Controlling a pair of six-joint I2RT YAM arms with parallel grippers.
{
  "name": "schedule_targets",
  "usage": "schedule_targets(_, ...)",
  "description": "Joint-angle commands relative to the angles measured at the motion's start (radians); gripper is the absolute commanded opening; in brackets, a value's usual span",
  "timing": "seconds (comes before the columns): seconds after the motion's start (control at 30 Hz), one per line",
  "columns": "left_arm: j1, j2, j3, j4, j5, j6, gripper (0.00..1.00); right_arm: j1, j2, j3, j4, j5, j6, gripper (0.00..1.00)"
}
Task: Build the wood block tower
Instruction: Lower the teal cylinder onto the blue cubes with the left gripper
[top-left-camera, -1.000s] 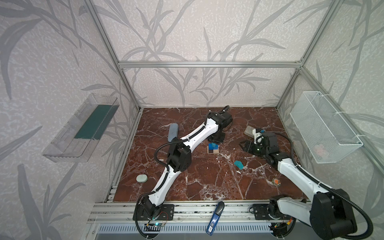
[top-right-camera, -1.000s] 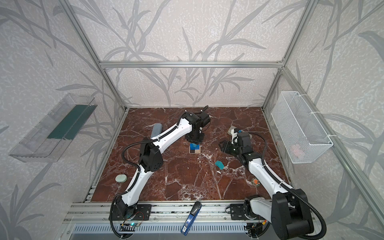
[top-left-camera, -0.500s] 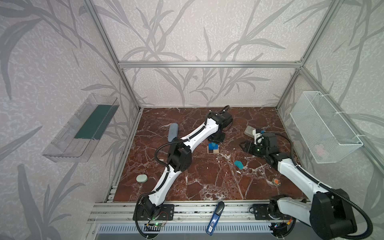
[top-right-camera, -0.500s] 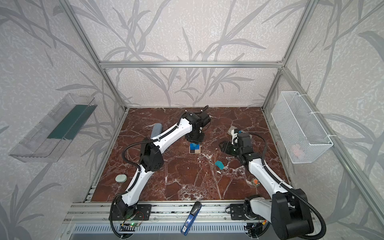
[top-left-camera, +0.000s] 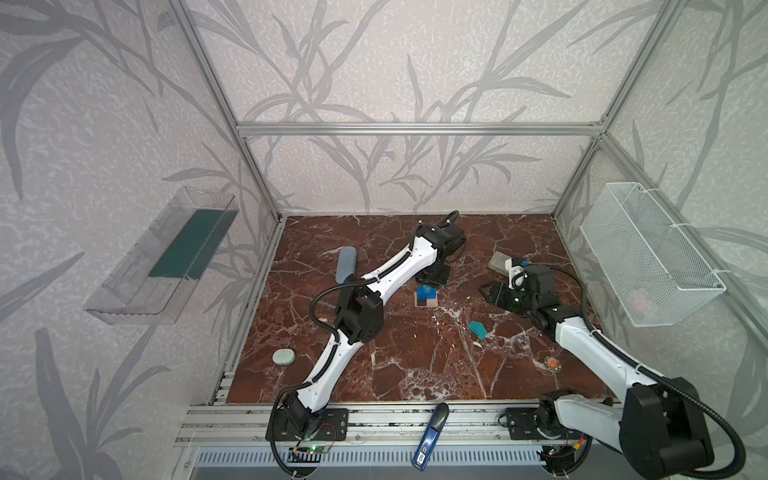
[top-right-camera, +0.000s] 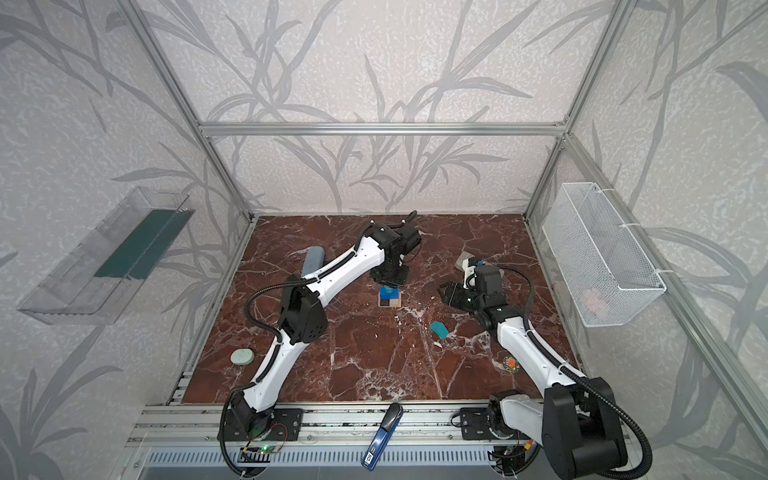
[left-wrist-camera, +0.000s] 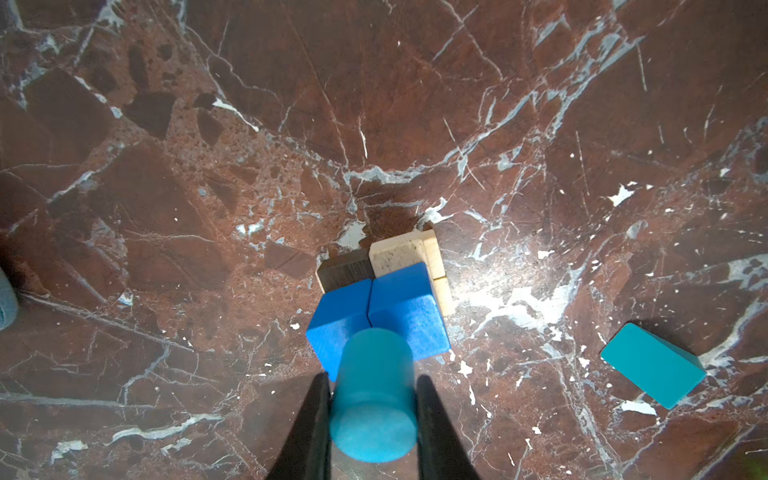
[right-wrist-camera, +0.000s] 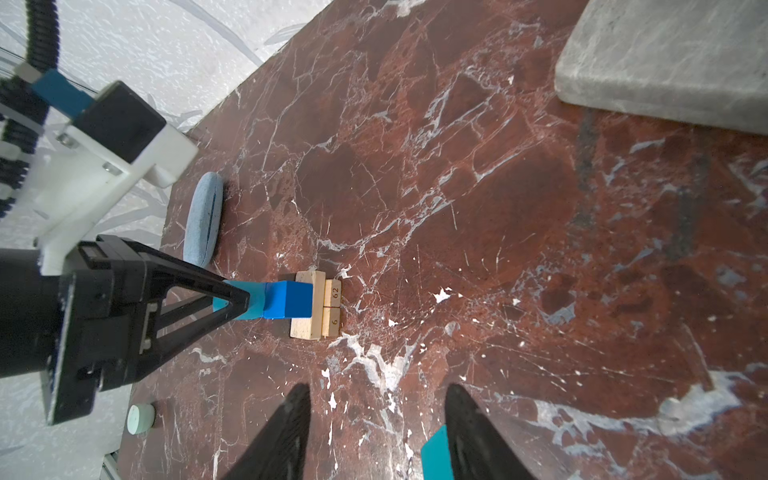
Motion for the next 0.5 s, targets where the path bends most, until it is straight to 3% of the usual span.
schedule_targets(0.0, -0.002, 0.023, 0.028, -0.045, -0.026, -0.002, 0.18, -0.006, -0.002, -0.013, 0.017, -0.012, -0.001, 0.53)
schedule_targets(0.47, 0.001, 0.037, 0.027, -0.042, -0.026, -0.004, 0.18, -0.007, -0.001, -0.015, 0.014, -0.011, -0.003, 0.53)
